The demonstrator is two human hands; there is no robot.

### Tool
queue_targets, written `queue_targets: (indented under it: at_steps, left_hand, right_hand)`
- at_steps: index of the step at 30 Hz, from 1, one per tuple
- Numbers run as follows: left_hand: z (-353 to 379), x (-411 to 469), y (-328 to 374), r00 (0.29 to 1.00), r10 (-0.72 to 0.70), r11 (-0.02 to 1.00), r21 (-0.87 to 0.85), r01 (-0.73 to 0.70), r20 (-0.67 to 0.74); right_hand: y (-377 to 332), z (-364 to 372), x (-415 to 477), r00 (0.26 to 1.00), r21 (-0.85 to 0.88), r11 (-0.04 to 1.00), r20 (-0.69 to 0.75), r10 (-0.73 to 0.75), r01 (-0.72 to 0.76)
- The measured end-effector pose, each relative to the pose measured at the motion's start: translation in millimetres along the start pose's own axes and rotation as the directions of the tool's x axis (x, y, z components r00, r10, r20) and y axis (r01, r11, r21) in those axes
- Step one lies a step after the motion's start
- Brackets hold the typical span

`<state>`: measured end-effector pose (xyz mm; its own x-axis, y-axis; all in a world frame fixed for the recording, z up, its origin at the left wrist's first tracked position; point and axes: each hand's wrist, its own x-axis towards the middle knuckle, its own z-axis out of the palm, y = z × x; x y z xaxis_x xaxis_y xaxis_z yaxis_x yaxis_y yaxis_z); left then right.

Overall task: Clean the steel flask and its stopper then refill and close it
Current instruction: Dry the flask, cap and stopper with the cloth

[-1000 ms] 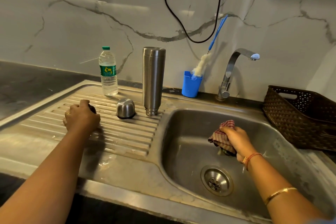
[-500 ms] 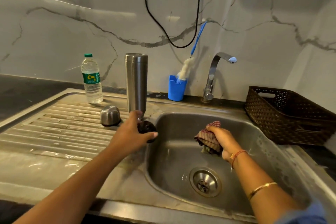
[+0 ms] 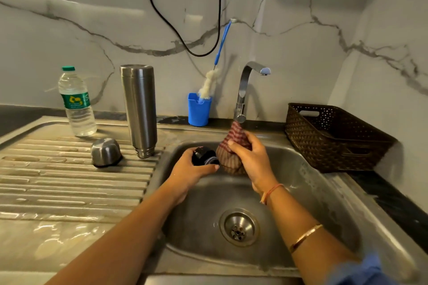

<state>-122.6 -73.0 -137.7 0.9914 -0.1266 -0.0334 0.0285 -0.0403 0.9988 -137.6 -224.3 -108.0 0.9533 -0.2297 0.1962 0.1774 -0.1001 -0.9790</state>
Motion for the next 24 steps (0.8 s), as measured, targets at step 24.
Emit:
queue_targets:
  at_steps: [24]
  left_hand:
    - [-13, -9, 4, 0.790, 0.613, 0.372, 0.873, -0.314, 0.022]
  right_hand:
    - [-5, 19, -20, 0.904, -0.449, 0.822, -0.066, -0.422, 0.351]
